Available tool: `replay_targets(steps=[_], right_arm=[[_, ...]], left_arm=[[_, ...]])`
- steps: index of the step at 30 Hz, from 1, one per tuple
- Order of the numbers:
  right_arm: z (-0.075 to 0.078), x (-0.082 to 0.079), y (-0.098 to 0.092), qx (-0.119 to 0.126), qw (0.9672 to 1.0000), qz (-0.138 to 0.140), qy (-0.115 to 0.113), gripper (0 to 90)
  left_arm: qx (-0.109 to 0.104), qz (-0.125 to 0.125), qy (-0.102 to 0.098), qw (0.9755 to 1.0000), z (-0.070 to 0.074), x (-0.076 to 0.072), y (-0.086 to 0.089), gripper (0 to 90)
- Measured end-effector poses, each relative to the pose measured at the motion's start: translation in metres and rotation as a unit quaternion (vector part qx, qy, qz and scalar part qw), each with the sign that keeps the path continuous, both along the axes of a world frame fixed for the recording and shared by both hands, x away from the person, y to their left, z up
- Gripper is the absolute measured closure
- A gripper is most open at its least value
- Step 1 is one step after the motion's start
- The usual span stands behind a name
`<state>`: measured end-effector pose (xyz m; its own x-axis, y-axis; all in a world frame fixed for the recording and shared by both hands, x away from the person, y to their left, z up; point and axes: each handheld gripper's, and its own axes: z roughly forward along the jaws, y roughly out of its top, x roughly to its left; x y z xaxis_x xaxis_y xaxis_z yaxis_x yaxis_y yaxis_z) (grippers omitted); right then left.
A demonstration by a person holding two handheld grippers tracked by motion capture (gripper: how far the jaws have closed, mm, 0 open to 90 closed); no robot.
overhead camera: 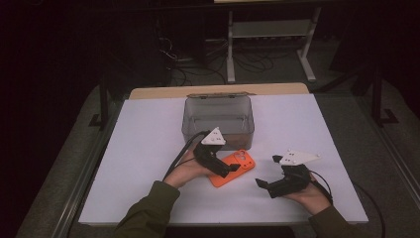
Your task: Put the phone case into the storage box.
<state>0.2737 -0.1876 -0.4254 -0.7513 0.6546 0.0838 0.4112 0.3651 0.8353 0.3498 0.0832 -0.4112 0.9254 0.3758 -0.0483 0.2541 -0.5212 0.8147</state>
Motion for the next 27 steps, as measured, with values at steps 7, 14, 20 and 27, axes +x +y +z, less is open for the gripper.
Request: replay_targets(steps=[7,14,20,27], right_arm=[[0.0,0.0,0.0,0.0,1.0,0.0,0.0,0.0],[0.0,0.0,0.0,-0.001,1.0,0.0,0.0,0.0],[0.0,0.0,0.0,-0.001,1.0,0.0,0.001,0.0],[0.0,0.0,0.0,-0.001,1.0,0.0,0.001,0.0]], left_arm=[[0.014,-0.001,0.003,0.9999,-0.002,-0.001,-0.002,0.0],[0.026,0.0,0.006,0.9996,-0.004,-0.001,-0.003,0.0],[0.04,-0.001,0.007,0.9992,-0.007,-0.001,-0.004,0.0],[0.06,-0.001,0.01,0.9981,-0.011,-0.001,-0.006,0.0]])
